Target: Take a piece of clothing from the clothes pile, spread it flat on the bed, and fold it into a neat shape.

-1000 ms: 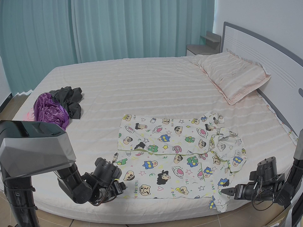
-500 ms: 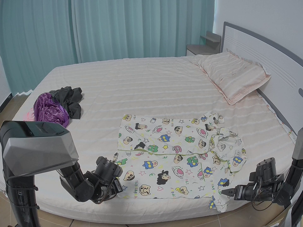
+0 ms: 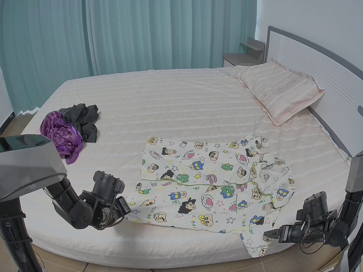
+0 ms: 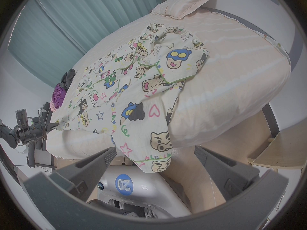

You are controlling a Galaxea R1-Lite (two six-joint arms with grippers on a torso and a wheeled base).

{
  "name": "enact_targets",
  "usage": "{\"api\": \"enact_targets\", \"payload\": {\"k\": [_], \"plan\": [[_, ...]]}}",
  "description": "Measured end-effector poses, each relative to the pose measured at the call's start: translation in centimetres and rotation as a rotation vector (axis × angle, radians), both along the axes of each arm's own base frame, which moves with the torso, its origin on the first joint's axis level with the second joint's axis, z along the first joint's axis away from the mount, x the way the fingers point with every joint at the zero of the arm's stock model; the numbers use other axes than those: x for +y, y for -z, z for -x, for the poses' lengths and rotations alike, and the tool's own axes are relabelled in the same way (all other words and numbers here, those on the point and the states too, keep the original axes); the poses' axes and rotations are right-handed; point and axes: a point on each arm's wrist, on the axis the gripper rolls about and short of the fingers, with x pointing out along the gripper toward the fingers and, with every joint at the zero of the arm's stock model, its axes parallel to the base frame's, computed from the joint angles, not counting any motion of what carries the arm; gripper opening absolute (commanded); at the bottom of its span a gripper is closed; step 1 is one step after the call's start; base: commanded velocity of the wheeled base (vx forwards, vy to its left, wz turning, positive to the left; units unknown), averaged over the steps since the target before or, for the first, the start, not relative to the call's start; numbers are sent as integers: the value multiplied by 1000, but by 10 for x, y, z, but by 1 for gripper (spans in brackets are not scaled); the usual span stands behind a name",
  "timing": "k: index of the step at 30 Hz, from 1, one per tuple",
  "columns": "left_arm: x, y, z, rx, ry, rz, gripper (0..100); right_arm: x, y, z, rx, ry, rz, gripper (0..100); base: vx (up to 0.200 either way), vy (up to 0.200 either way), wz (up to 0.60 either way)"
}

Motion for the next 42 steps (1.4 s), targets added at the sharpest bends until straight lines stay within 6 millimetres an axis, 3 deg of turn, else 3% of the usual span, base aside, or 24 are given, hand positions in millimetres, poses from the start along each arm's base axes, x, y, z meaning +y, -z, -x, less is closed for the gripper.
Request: {"api": "enact_targets", "payload": {"k": [10, 16, 25, 34, 35, 42], "plan": [[28, -14, -11, -52, -102, 19, 0, 3, 4, -1, 0, -19, -4, 100, 0, 0, 0], [40, -19, -16, -86, -142, 29, 0, 7, 3, -12, -93, -23, -41, 100, 0, 0, 0], [46, -19, -18, -92, -162, 33, 0, 13, 21, -27, -155, -36, -99, 100, 0, 0, 0], [47, -19, -19, -92, -164, 34, 0, 14, 36, -30, -90, 4, -224, 100, 0, 0, 0], [47, -19, -19, -91, -164, 34, 0, 14, 37, -30, -86, 10, -224, 0, 0, 0, 0], [46, -19, -19, -91, -162, 34, 0, 10, 40, -32, -76, 39, -228, 0, 0, 0, 0]]}}
